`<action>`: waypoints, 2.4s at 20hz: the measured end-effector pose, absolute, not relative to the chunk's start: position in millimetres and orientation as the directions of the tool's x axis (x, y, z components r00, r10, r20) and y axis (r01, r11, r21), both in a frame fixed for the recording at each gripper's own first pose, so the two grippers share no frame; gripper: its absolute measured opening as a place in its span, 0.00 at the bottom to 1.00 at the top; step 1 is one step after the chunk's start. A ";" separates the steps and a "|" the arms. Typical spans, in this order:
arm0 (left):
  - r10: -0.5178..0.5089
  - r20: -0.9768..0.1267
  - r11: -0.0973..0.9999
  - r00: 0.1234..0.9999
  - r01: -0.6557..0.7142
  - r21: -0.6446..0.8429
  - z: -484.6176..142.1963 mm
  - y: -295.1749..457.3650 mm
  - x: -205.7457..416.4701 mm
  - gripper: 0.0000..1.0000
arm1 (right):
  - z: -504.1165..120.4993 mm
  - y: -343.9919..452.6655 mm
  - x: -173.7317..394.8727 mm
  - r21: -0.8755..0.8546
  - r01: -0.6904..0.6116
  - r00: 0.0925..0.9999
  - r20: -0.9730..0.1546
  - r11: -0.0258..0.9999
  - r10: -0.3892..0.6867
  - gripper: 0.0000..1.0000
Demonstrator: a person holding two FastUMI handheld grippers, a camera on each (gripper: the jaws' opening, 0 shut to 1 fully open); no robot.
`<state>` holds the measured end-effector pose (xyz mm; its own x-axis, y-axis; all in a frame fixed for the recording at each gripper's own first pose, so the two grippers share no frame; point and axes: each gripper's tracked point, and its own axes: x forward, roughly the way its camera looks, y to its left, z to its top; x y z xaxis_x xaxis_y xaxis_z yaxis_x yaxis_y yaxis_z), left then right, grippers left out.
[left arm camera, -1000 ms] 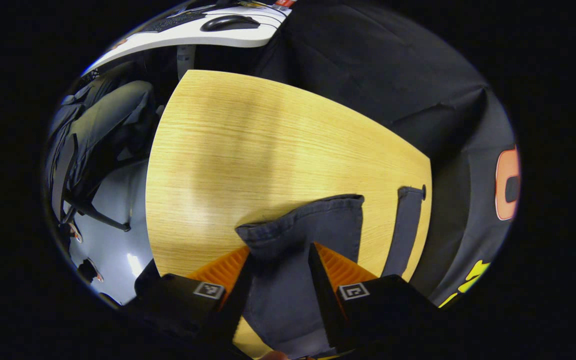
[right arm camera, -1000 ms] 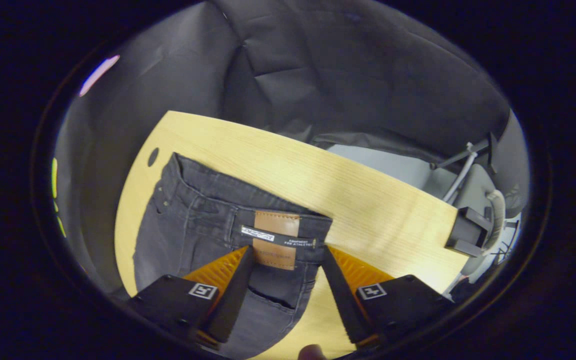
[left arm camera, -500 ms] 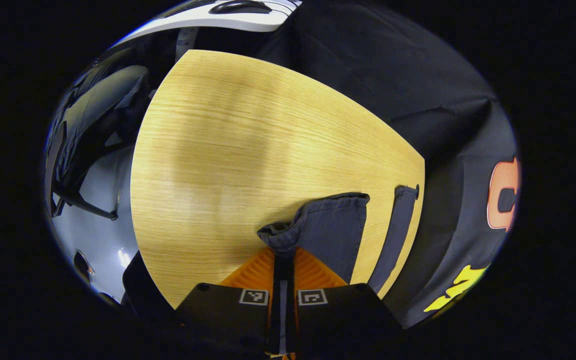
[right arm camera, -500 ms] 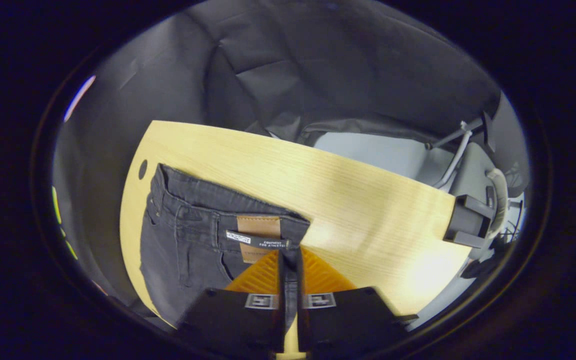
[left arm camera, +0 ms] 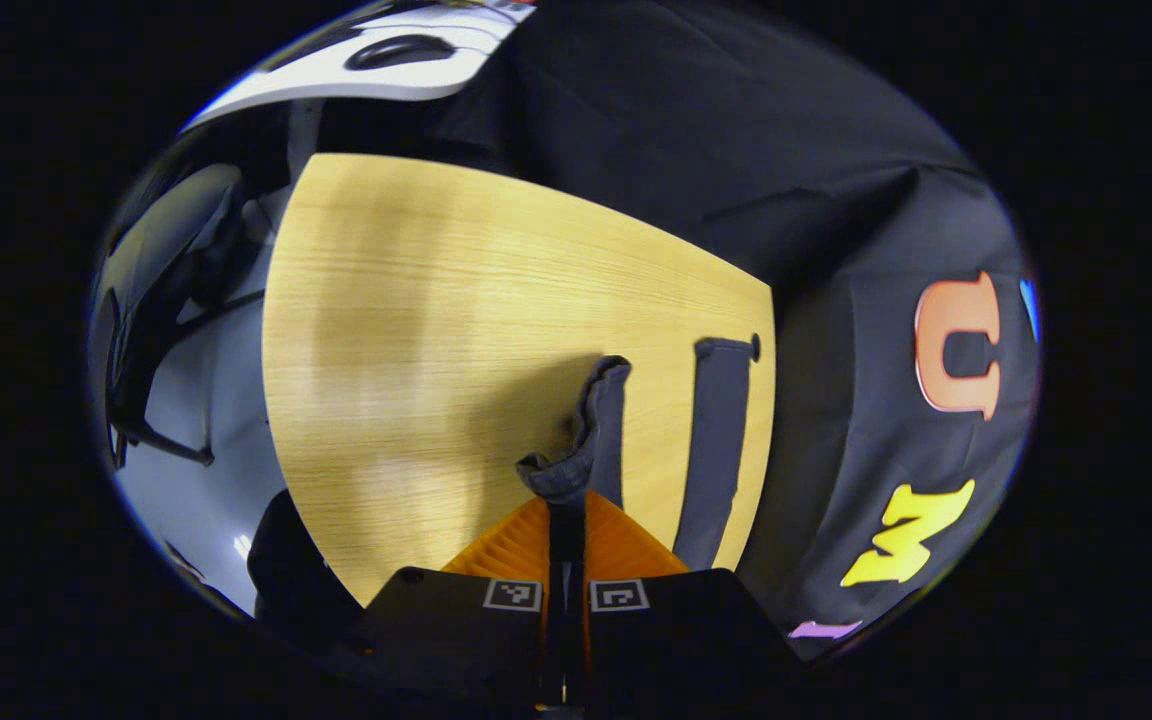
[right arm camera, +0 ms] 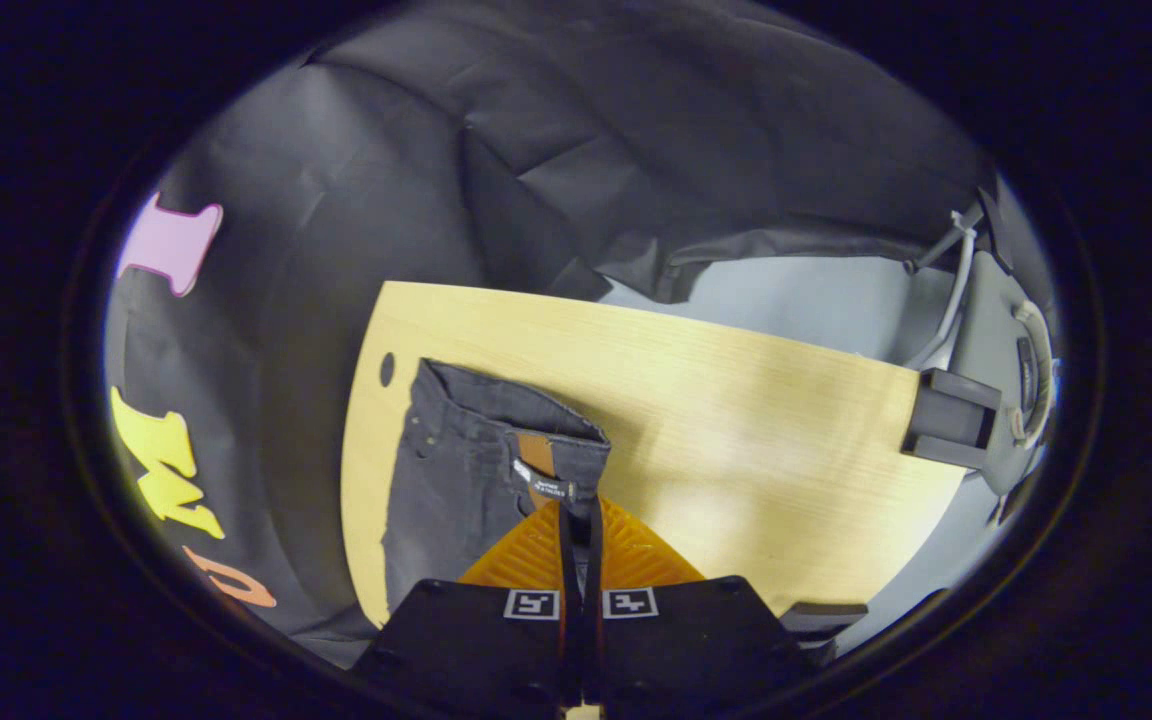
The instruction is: Grasp the waist and the cuffs of the jeans and fold them to make the two legs overlap; first hold the waist and fold one-third of the jeans toward the cuffs, then hold the cuffs and fold the remaining one-third in the same direction to finish folding.
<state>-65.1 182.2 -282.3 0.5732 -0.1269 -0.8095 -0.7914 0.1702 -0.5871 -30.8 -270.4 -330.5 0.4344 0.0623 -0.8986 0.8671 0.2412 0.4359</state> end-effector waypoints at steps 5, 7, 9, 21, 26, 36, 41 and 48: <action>-0.183 -0.794 0.320 0.580 -0.728 -0.606 -240.3 178.8 -5.5 0.04 | -282.8 -255.4 15.2 0.541 0.795 0.530 -0.839 0.273 0.120 0.01; -0.202 -0.800 0.352 0.565 -0.720 -0.598 -233.1 184.5 21.5 0.04 | -273.8 -257.0 37.4 0.563 0.778 0.548 -0.825 0.280 0.139 0.01; -0.218 -0.810 0.399 0.544 -0.708 -0.583 -229.9 188.3 46.2 0.04 | -270.9 -262.6 58.5 0.571 0.764 0.553 -0.820 0.301 0.150 0.01; -0.254 -0.864 0.596 0.435 -0.633 -0.494 -295.1 196.1 224.8 0.04 | -329.9 -274.9 209.3 0.587 0.731 0.563 -0.807 0.348 0.178 0.01; -0.260 -0.899 0.605 0.354 -0.666 -0.437 -345.1 187.4 264.3 0.04 | -379.2 -271.9 241.5 0.568 0.748 0.541 -0.822 0.343 0.179 0.01; -0.222 -0.926 0.724 0.306 -0.584 -0.367 -387.2 166.6 292.3 0.35 | -418.8 -267.2 255.8 0.490 0.726 0.489 -0.861 0.482 0.139 0.08; -0.179 -0.910 0.787 0.374 -0.500 -0.361 -361.0 162.1 294.7 1.00 | -396.8 -261.3 246.2 0.455 0.662 0.494 -0.863 0.595 0.110 0.90; -0.115 -0.804 0.929 0.583 -0.223 -0.295 -274.0 129.8 254.4 1.00 | -320.3 -262.6 190.5 0.385 0.539 0.580 -0.814 0.749 0.001 0.98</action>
<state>254.4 129.8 -274.0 0.5831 -0.1151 -0.8042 -0.2234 0.9291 -0.2949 190.5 -262.6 -320.3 0.5804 0.0011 -0.8143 0.5393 0.7487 0.3854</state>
